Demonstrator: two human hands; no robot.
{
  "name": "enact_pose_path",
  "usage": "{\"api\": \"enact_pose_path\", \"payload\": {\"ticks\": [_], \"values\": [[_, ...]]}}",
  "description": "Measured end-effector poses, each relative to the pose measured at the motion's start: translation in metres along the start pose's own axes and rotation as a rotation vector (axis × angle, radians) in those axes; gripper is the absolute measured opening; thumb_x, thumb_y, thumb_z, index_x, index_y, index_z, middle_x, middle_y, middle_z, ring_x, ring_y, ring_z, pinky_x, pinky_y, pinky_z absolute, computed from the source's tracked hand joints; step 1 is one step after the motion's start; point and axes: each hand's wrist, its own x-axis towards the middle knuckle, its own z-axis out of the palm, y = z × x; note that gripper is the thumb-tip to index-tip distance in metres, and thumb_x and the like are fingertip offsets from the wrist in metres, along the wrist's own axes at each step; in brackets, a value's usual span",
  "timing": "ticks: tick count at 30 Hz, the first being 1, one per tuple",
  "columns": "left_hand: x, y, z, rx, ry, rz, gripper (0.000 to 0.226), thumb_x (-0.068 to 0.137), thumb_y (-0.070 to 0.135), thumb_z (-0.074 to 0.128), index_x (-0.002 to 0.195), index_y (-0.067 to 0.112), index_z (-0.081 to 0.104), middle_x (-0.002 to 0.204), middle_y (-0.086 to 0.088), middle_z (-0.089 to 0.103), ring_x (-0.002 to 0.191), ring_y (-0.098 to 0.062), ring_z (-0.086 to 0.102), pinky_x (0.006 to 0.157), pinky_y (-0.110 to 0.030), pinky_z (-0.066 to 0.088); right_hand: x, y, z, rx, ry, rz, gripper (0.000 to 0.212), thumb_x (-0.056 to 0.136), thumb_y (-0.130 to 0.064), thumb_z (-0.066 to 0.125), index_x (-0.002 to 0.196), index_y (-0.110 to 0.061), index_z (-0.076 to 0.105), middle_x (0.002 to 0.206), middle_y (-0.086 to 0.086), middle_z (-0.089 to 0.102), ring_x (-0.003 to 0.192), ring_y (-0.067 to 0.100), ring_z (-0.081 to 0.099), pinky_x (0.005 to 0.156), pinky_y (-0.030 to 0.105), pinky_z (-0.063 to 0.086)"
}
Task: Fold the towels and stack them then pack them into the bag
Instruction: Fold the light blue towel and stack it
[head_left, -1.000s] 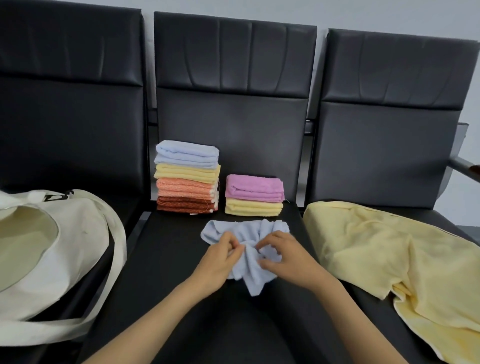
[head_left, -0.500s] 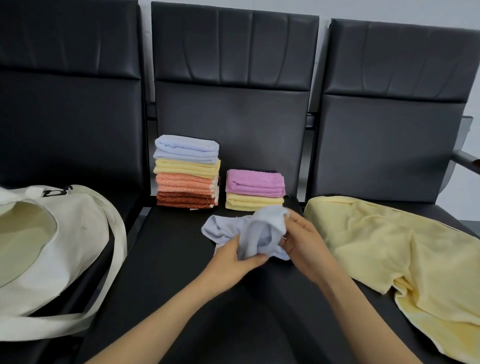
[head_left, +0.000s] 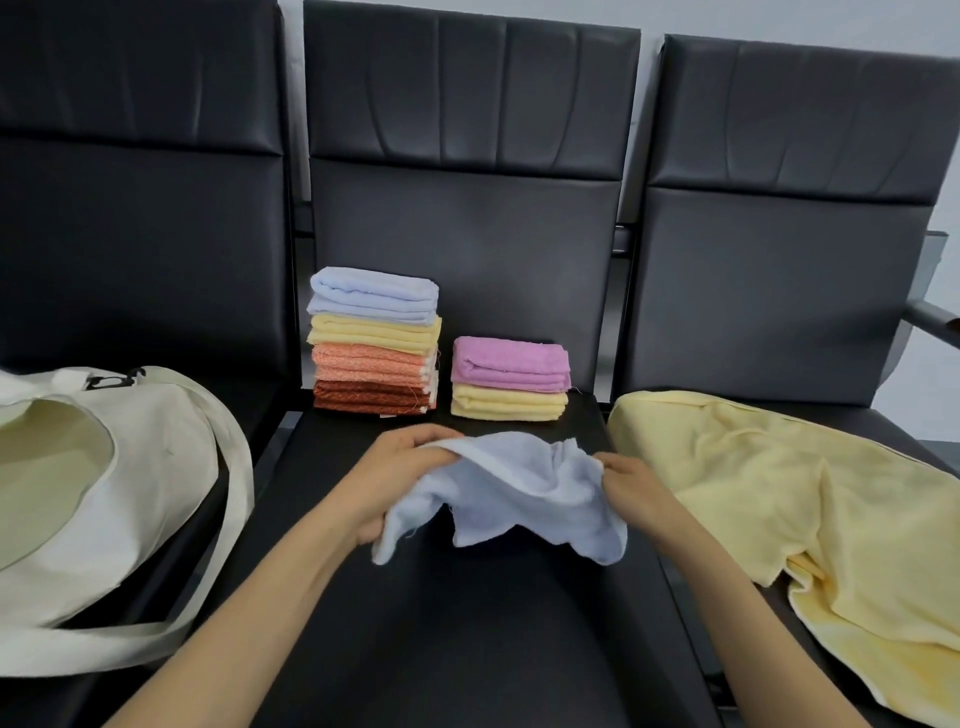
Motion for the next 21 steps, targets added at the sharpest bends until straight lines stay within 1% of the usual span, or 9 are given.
{"api": "enact_pose_path", "payload": {"ticks": [2, 4, 7, 9, 11, 13, 15, 18, 21], "values": [[-0.001, -0.003, 0.004, 0.156, -0.064, -0.040, 0.011, 0.086, 0.021, 0.068, 0.092, 0.014, 0.074, 0.101, -0.011, 0.071, 0.096, -0.022, 0.067, 0.090, -0.038, 0.052, 0.004, -0.010, 0.012, -0.194, 0.081, -0.036, 0.028, 0.096, -0.006, 0.035, 0.088, -0.015, 0.060, 0.089, 0.000, 0.060, 0.086, 0.018, 0.055, 0.061, 0.018, 0.039], [-0.002, -0.007, 0.009, 0.320, -0.096, -0.075, 0.023, 0.076, 0.037, 0.073, 0.086, 0.016, 0.073, 0.098, -0.012, 0.070, 0.095, -0.025, 0.066, 0.090, -0.039, 0.052, 0.004, -0.013, 0.022, -0.099, 0.073, -0.126, 0.027, 0.098, -0.012, 0.039, 0.108, -0.020, 0.062, 0.109, -0.007, 0.061, 0.100, 0.009, 0.056, 0.080, 0.020, 0.045], [-0.002, -0.010, 0.015, 0.403, -0.098, -0.088, 0.042, 0.062, 0.053, 0.066, 0.081, 0.016, 0.071, 0.094, -0.020, 0.068, 0.082, -0.022, 0.062, 0.086, -0.041, 0.053, -0.013, -0.027, 0.030, -0.010, -0.301, -0.263, 0.040, 0.090, -0.046, 0.059, 0.128, -0.037, 0.050, 0.125, -0.025, 0.053, 0.117, -0.003, 0.048, 0.100, 0.021, 0.039], [-0.003, -0.009, 0.019, 0.375, -0.093, -0.052, 0.036, 0.065, 0.047, 0.064, 0.080, 0.015, 0.072, 0.099, -0.024, 0.067, 0.083, -0.021, 0.062, 0.084, -0.041, 0.053, -0.017, -0.033, 0.047, -0.214, -0.386, -0.297, 0.060, 0.076, -0.060, 0.068, 0.128, -0.039, 0.045, 0.116, -0.024, 0.055, 0.111, 0.001, 0.050, 0.096, 0.020, 0.039], [-0.004, -0.006, 0.016, 0.320, -0.109, -0.019, 0.029, 0.068, 0.039, 0.070, 0.080, 0.012, 0.071, 0.094, -0.020, 0.067, 0.084, -0.018, 0.063, 0.082, -0.036, 0.052, -0.010, -0.029, 0.061, -0.424, -0.340, -0.335, 0.048, 0.079, -0.053, 0.068, 0.116, -0.028, 0.049, 0.093, -0.013, 0.060, 0.094, 0.008, 0.054, 0.090, 0.022, 0.042], [-0.004, -0.004, 0.006, 0.323, -0.148, -0.011, 0.021, 0.071, 0.028, 0.081, 0.082, 0.013, 0.071, 0.085, -0.006, 0.067, 0.084, -0.011, 0.061, 0.078, -0.026, 0.048, -0.006, -0.026, 0.057, -0.507, -0.294, -0.289, 0.032, 0.084, -0.042, 0.067, 0.097, -0.018, 0.051, 0.076, -0.007, 0.052, 0.073, 0.008, 0.048, 0.068, 0.018, 0.040], [-0.002, -0.005, -0.007, 0.554, -0.204, -0.073, 0.027, 0.068, 0.031, 0.084, 0.086, 0.020, 0.068, 0.089, 0.009, 0.062, 0.086, -0.006, 0.056, 0.075, -0.021, 0.043, -0.003, -0.022, 0.044, -0.491, -0.291, -0.220, 0.032, 0.081, -0.040, 0.071, 0.087, -0.016, 0.051, 0.072, -0.007, 0.045, 0.067, 0.008, 0.042, 0.057, 0.019, 0.032], [0.001, -0.015, -0.015, 0.956, -0.344, -0.222, 0.027, 0.069, 0.037, 0.082, 0.070, 0.025, 0.058, 0.077, 0.012, 0.057, 0.074, -0.006, 0.053, 0.064, -0.021, 0.038, -0.007, -0.020, 0.032, -0.422, -0.403, -0.151, 0.034, 0.074, -0.041, 0.077, 0.078, -0.022, 0.050, 0.070, -0.009, 0.044, 0.067, 0.009, 0.042, 0.059, 0.023, 0.032], [0.004, -0.024, -0.009, 1.009, -0.408, -0.202, 0.029, 0.083, 0.030, 0.071, 0.064, 0.022, 0.050, 0.071, 0.009, 0.052, 0.067, -0.007, 0.048, 0.061, -0.021, 0.035, -0.006, -0.017, 0.042, -0.575, -0.501, -0.086, 0.026, 0.079, -0.030, 0.075, 0.083, -0.021, 0.051, 0.073, -0.009, 0.045, 0.073, 0.012, 0.046, 0.059, 0.022, 0.034]]}}
